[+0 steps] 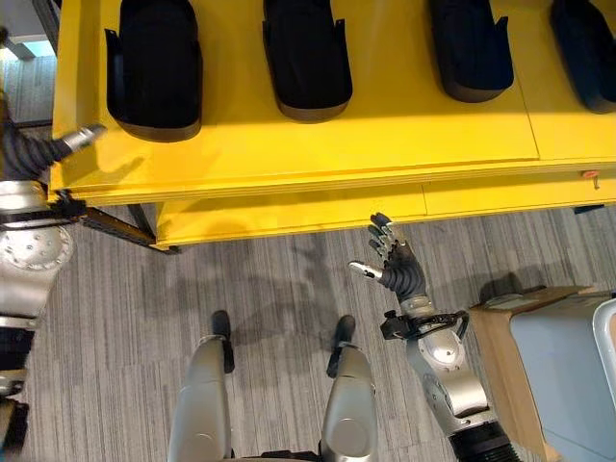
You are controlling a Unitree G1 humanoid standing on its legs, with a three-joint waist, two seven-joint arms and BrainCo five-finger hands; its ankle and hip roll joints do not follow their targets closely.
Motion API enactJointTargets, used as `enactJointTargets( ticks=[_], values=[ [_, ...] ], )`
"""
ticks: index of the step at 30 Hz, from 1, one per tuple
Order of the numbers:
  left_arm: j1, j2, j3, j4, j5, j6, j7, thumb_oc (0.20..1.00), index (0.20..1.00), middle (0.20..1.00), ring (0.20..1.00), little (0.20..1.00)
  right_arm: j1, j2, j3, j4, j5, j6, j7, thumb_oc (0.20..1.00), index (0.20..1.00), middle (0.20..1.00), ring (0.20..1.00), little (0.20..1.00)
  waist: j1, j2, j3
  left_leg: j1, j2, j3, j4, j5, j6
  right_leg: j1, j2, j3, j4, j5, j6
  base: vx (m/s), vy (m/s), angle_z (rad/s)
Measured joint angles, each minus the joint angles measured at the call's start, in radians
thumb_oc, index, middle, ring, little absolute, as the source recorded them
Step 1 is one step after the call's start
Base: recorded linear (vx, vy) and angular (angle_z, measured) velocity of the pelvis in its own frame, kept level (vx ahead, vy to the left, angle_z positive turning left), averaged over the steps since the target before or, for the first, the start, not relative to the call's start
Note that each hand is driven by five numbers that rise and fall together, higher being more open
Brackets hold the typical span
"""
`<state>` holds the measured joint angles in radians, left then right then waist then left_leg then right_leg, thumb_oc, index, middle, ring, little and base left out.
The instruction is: Move parts from the plastic box to the shelf.
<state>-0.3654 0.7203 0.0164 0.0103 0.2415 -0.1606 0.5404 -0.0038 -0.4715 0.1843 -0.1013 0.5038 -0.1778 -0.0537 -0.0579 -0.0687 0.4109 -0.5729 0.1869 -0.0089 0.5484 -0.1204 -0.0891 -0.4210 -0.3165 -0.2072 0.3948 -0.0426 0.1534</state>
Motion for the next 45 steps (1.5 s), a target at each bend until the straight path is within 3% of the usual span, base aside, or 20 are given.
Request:
enactJointTargets(
  ticks=[8,17,29,45],
  values=[
    [0.067,-0.004,-0.109,-0.014,0.186,0.002,-0.053,1.000,1.000,1.000,1.000,1.000,0.001,0.001,0.001,0.001,-0.018,-0.006,-0.031,1.000,1.000,1.000,1.000,1.000,-0.002,0.002,-0.012,0.038,-0.002,0.002,-0.004,-0.001,0.000,0.038,0.000,0.000,-0.005,-0.001,0.001,0.00,0.000,0.00],
    [0.070,-0.009,-0.172,0.092,0.262,0.039,-0.078,1.000,1.000,1.000,1.000,1.000,0.004,0.001,0.003,0.000,-0.018,-0.007,-0.041,1.000,1.000,1.000,1.000,1.000,-0.008,0.003,-0.015,0.049,-0.002,0.004,-0.004,-0.002,0.001,0.047,-0.001,0.002,-0.009,-0.001,0.002,0.00,0.000,0.00],
    [0.029,-0.082,-0.247,0.278,0.285,0.091,-0.086,1.000,1.000,1.000,1.000,1.000,0.000,0.001,0.007,0.001,-0.019,-0.006,-0.058,1.000,1.000,1.000,1.000,1.000,-0.015,0.001,-0.015,0.044,0.006,0.009,0.015,-0.015,0.000,0.045,0.001,0.003,-0.010,-0.001,0.002,0.00,0.002,-0.01],
    [-0.030,-0.087,-0.271,0.378,0.293,0.115,-0.073,1.000,1.000,1.000,1.000,1.000,0.002,0.001,0.011,0.001,-0.019,-0.006,-0.064,1.000,1.000,1.000,1.000,1.000,-0.020,-0.010,-0.015,0.033,0.006,0.010,0.034,-0.028,0.005,0.040,0.000,0.005,-0.012,-0.002,0.004,0.00,0.001,0.00]
  ],
)
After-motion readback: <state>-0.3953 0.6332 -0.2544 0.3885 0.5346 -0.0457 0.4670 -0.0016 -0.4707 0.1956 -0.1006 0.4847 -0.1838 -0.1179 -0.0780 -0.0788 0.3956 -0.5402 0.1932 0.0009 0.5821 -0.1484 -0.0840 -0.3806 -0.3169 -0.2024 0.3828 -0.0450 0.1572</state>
